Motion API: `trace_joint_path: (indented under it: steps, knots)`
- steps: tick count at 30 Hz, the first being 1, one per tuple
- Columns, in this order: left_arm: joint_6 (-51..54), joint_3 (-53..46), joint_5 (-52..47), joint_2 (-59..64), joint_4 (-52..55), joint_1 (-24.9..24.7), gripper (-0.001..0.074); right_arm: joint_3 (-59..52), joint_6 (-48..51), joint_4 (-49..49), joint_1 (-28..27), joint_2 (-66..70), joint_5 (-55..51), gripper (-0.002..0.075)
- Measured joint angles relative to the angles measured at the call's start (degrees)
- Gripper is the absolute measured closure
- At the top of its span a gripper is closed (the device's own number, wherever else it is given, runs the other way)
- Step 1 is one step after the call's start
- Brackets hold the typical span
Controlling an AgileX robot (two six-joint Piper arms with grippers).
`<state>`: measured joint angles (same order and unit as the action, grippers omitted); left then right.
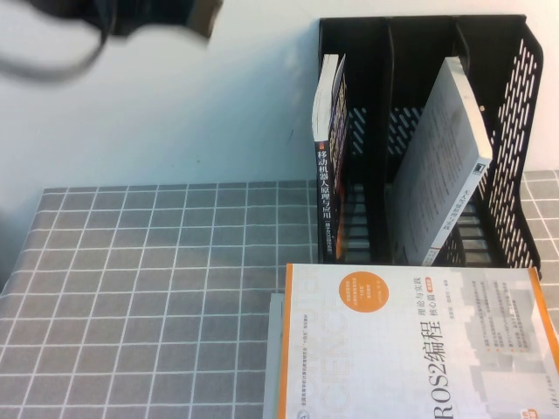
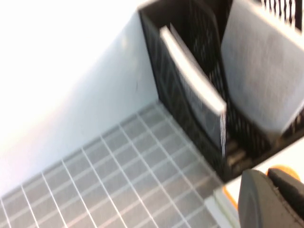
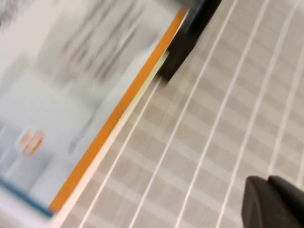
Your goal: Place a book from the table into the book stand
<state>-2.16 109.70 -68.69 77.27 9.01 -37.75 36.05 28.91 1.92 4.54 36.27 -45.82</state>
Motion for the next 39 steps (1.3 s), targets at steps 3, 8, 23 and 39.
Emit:
trace_joint_path:
  steps: [3, 8, 23, 39]
  knots:
    - [-1.3, -12.8, 7.4, -5.8, 0.6, 0.0, 0.0734, -1.7, 0.0, 0.6, 0.0, -5.3, 5.2, 0.0729]
    - [-7.5, -36.8, 28.0, -17.5, 4.7, 0.0, 0.0734, -6.5, 0.1, 4.4, 0.0, -13.1, 7.7, 0.0729]
    - [-12.2, -68.9, 67.8, -30.3, 12.4, 0.1, 0.0735, -17.3, 1.1, 18.1, 0.0, -22.9, 8.1, 0.0729]
    - [-12.5, -69.0, 71.3, -29.8, 12.9, 0.1, 0.0736, -17.3, 1.1, 20.8, 0.0, -22.9, 8.1, 0.0729]
